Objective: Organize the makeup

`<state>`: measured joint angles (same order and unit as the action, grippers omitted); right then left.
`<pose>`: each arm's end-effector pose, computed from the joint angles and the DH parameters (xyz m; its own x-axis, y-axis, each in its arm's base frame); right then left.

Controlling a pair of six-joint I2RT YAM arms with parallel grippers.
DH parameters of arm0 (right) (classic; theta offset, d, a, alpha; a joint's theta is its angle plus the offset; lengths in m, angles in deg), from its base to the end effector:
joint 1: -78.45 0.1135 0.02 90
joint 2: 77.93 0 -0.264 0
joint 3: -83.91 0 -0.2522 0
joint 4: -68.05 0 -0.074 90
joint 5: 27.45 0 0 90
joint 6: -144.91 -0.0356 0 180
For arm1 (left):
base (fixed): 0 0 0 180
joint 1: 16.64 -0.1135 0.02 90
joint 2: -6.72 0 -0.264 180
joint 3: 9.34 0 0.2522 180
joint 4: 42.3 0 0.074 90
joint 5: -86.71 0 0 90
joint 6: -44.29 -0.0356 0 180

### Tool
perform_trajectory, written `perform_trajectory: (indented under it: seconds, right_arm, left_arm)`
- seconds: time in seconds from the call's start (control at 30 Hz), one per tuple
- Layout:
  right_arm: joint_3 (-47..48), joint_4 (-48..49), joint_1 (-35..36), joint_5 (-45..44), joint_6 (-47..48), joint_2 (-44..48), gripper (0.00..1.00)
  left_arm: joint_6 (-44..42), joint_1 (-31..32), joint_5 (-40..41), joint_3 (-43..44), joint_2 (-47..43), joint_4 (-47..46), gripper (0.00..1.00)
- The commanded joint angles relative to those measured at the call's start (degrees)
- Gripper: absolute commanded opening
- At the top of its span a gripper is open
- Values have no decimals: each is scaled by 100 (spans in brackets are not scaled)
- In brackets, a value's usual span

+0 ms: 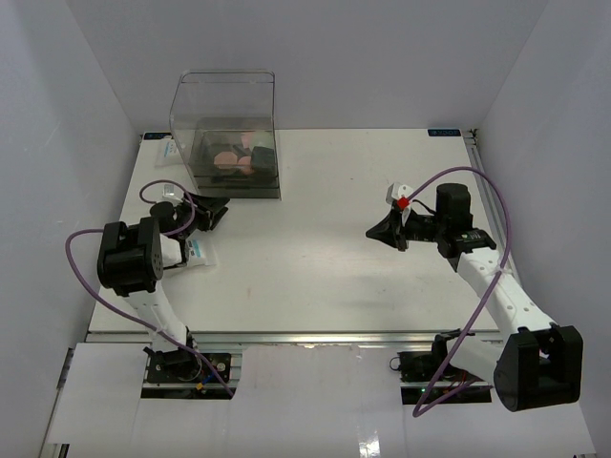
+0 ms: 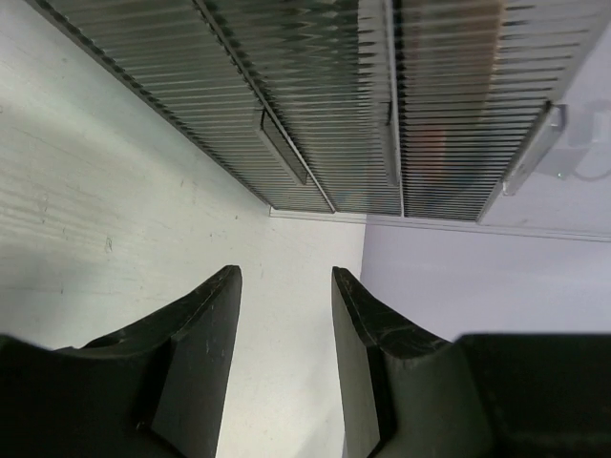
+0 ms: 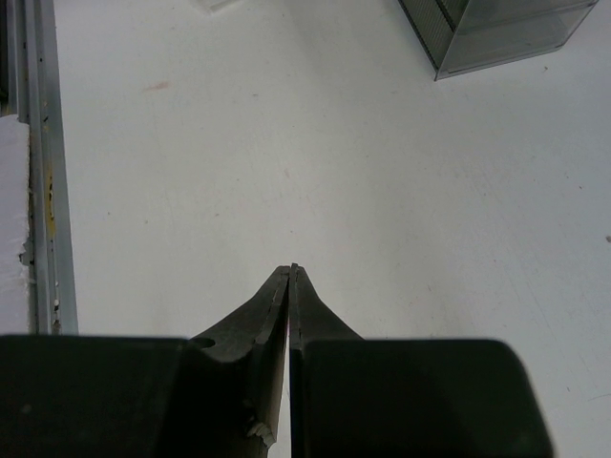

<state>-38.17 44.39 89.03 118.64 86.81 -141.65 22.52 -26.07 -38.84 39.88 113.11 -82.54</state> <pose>0.2263 0.0723 0.2786 0.0191 -0.2964 -0.9549 -0.9455 0.3052 -0.1136 0.3287 0.0336 0.1249 -0.4923 -0.8477 -0.1976 -0.1127 0.2872 -0.9512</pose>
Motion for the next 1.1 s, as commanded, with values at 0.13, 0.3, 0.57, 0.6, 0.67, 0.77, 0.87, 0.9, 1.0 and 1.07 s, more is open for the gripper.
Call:
perform_trajectory:
  seconds: [0.13,0.3,0.57,0.6,0.67,0.77,0.87,0.9,1.0,1.07]
  right_arm:
    - [-5,163,-46,88,52,-154,8]
    - [-9,154,-46,38,74,-241,8]
    - [-3,154,-46,-1,96,-323,8]
    - [1,149,-46,-2,97,-335,8]
    - [5,138,-46,-2,105,-359,8]
    - [14,128,-46,-11,114,-370,8]
    - [14,126,-46,-2,115,-370,8]
    - [13,119,-46,-2,115,-370,8]
    - [13,119,-46,-8,115,-370,8]
    - [7,110,-46,-11,130,-378,8]
  left_arm:
    - [179,-24,-336,787,746,-658,53]
    - [253,-20,-353,1160,1172,-581,52]
    - [284,-15,-236,1652,1542,-239,46]
    - [292,-20,-233,1680,1565,-224,45]
    - [296,-8,-233,1730,1600,-201,42]
    - [313,-6,-224,1753,1630,-198,36]
    - [305,-8,-215,1755,1642,-177,33]
    - [305,-15,-215,1762,1656,-164,31]
    - [311,0,-257,1732,1662,-184,25]
    - [313,-3,-277,1674,1648,-225,21]
